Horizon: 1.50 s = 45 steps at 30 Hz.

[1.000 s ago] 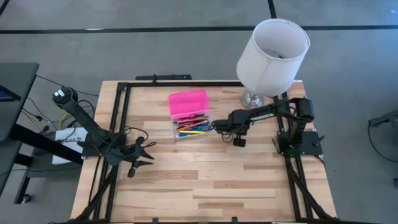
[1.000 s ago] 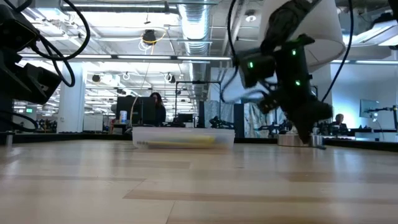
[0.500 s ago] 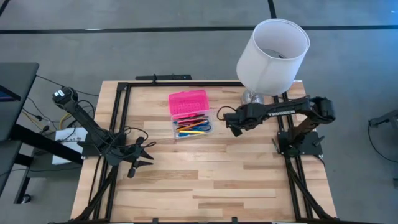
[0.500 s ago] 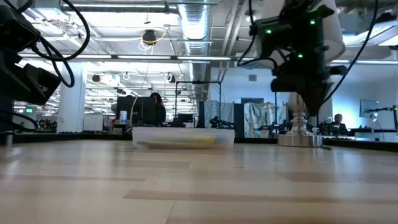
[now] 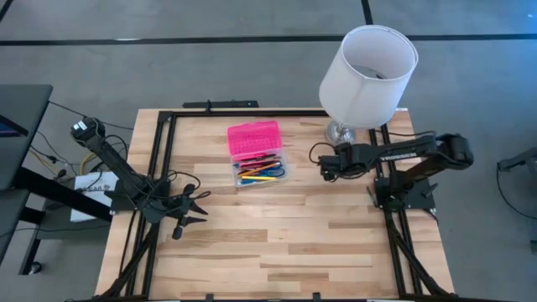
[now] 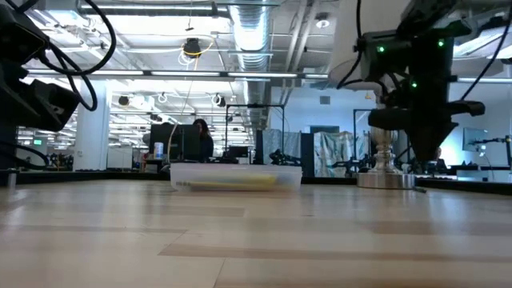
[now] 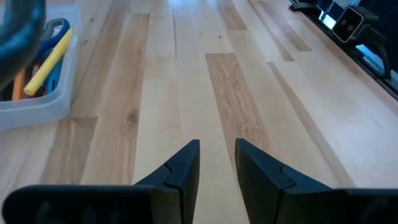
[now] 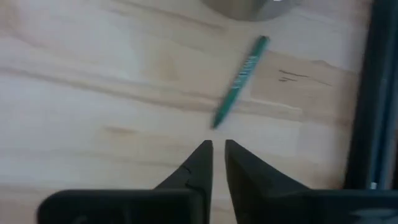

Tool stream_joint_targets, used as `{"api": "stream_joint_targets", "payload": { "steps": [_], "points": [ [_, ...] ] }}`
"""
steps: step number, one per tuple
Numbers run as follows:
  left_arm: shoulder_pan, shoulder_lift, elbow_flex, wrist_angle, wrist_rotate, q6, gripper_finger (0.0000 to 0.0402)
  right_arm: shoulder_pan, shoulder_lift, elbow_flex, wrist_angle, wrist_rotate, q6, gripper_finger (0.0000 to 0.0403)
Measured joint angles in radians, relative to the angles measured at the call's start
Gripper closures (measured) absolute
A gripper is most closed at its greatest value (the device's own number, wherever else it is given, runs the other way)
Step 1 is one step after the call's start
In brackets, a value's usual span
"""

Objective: Pick & place school supplies into a supply box
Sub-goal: Put the green crayon into the pink supply box

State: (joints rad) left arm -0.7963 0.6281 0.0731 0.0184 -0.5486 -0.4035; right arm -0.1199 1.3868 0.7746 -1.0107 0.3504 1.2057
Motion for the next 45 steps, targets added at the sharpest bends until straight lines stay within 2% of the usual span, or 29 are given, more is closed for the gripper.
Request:
{"api": "stream_joint_targets", "payload": {
  "steps": [6,10,18,24,35,45],
  "points": [
    [0.000,0.000,0.000,0.000,-0.037,0.028,0.0306,-0.070,-0.019,-0.050,0.045,-0.004,-0.013,0.0307],
    [0.000,0.000,0.000,0.000,-0.042,0.028,0.0306,-0.095,-0.007,-0.078,0.151,-0.004,-0.059,0.0276],
    [0.000,0.000,0.000,-0.002,-0.013,-0.013,0.0306,-0.145,0.078,-0.093,0.159,-0.008,-0.062,0.0239],
    [0.000,0.000,0.000,-0.006,-0.007,-0.045,0.0306,-0.161,0.108,-0.093,0.161,-0.012,-0.062,0.0245],
    [0.000,0.000,0.000,-0.006,-0.007,-0.056,0.0306,-0.165,0.106,-0.093,0.184,-0.032,-0.062,0.0300],
    [0.000,0.000,0.000,-0.006,-0.007,-0.056,0.0306,-0.165,0.106,-0.098,0.226,-0.039,-0.055,0.0299]
  ]
}}
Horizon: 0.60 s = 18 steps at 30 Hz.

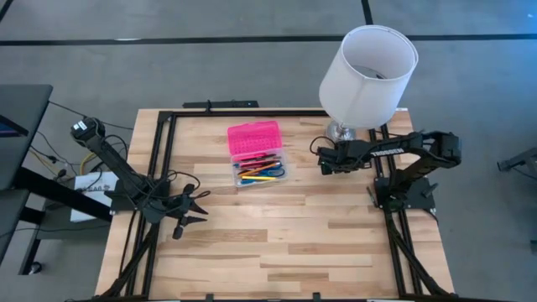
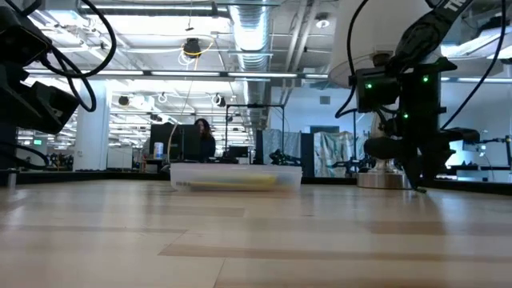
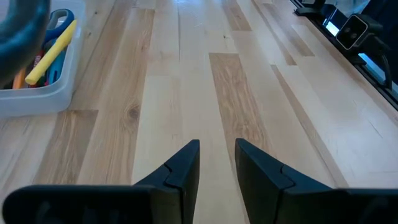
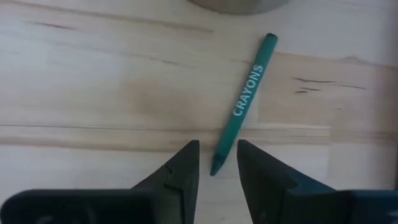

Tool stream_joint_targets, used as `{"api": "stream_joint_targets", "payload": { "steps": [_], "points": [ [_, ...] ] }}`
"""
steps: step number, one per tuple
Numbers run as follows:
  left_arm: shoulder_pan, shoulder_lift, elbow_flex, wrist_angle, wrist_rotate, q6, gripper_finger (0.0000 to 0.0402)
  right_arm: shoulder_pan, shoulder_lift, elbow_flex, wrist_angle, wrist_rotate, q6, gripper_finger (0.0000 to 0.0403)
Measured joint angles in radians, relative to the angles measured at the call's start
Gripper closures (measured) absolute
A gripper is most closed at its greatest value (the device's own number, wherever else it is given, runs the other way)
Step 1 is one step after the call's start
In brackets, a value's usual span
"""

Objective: Pick & place school supplies into a supply box
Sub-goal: Put the green crayon into the pink supply box

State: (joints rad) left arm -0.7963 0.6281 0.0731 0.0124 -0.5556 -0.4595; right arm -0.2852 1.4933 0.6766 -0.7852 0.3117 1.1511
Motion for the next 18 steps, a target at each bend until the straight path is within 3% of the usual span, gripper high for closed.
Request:
{"api": "stream_joint_targets", "payload": {
  "steps": [8,18],
  "points": [
    [0.000,0.000,0.000,0.000,0.001,-0.005,0.0306,-0.007,-0.017,-0.107,0.121,-0.009,0.022,0.0299],
    [0.000,0.000,0.000,0.001,-0.007,-0.002,0.0306,0.005,-0.046,-0.119,0.124,-0.019,0.019,0.0323]
  ]
}}
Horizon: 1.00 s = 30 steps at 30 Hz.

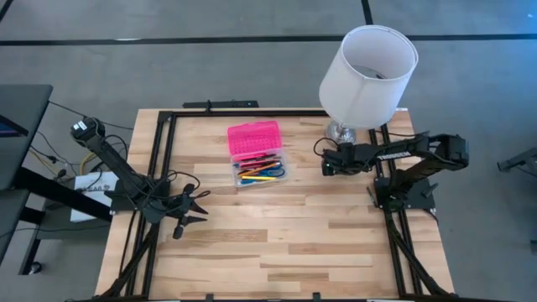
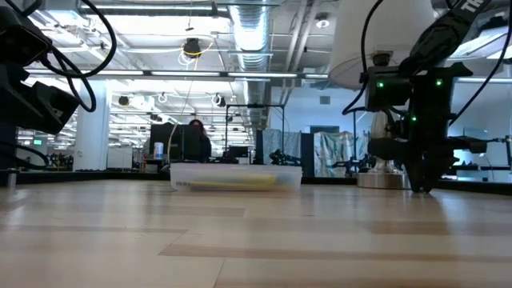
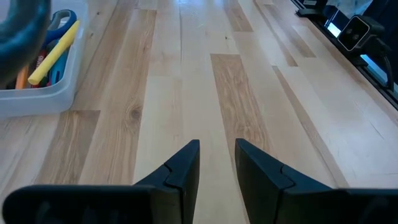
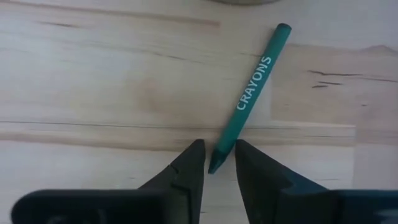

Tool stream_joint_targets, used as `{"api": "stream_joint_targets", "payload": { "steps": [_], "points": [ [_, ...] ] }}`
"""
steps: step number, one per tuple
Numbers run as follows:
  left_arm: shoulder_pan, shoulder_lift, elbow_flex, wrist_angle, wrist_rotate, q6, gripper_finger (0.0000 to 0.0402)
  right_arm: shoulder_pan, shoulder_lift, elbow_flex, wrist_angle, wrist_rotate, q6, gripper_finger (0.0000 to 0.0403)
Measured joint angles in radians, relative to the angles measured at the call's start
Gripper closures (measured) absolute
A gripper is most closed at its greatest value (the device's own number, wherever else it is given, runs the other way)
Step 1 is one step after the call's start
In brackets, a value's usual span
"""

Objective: Pick & place school supplies into a supply box
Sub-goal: Put the green crayon into the pink supply box

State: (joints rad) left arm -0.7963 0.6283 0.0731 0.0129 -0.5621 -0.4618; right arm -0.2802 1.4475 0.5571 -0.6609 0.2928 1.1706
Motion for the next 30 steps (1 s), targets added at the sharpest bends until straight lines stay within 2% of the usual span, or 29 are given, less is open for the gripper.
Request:
{"api": "stream_joint_targets", "payload": {
  "steps": [14,24,30],
  "points": [
    [0.000,0.000,0.000,0.000,0.005,0.000,0.0306,0.000,0.000,0.001,-0.006,0.002,0.006,0.0396],
    [0.000,0.000,0.000,0.000,0.005,0.000,0.0306,0.042,0.001,0.001,-0.011,0.002,0.007,0.0394],
    [0.000,0.000,0.000,0.000,0.005,0.000,0.0306,0.120,0.002,-0.001,-0.024,0.002,0.008,0.0396]
  ]
}}
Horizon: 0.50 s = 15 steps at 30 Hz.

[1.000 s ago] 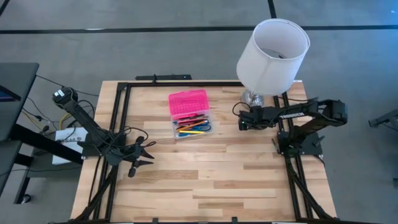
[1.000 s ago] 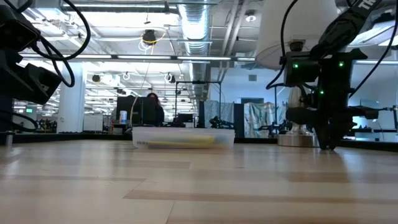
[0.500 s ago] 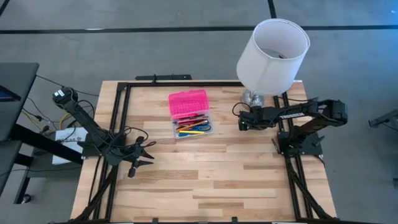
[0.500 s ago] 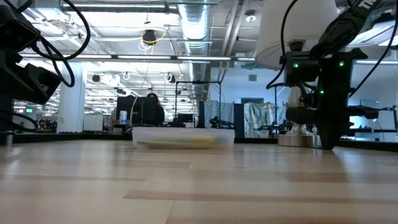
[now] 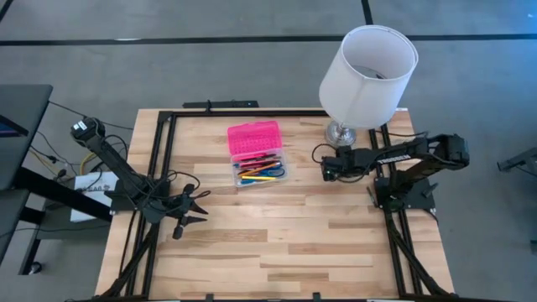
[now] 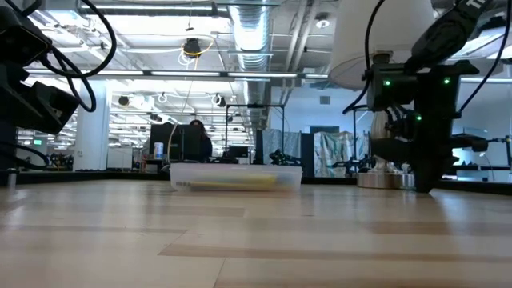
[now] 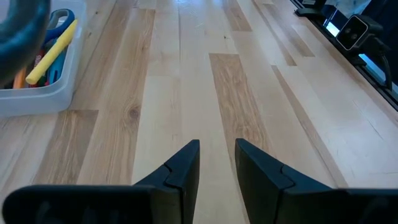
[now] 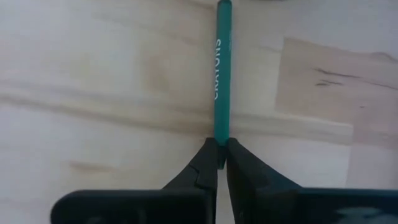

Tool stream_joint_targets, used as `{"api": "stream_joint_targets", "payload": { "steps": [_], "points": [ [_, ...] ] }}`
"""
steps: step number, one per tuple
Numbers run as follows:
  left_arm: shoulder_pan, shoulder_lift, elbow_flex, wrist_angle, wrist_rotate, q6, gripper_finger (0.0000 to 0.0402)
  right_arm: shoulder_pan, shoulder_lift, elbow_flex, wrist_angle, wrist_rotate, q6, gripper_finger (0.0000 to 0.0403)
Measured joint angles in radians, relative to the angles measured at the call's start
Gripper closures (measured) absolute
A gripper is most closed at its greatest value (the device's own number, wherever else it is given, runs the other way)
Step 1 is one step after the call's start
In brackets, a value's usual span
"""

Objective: Pick & place school supplies into a supply box
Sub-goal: Put the green crayon into the pink supply box

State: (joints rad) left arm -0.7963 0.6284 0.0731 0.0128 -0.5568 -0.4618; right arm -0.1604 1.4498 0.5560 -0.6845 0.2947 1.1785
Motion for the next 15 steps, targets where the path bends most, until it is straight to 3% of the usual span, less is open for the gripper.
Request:
{"api": "stream_joint_targets", "payload": {
  "steps": [9,15],
  "points": [
    [0.000,0.000,0.000,0.000,-0.002,0.000,0.0306,0.172,0.002,0.034,-0.051,-0.047,0.060,0.0395],
    [0.000,0.000,0.000,0.000,-0.006,0.000,0.0306,0.310,0.005,0.111,-0.018,-0.235,0.025,0.0393]
  ]
}}
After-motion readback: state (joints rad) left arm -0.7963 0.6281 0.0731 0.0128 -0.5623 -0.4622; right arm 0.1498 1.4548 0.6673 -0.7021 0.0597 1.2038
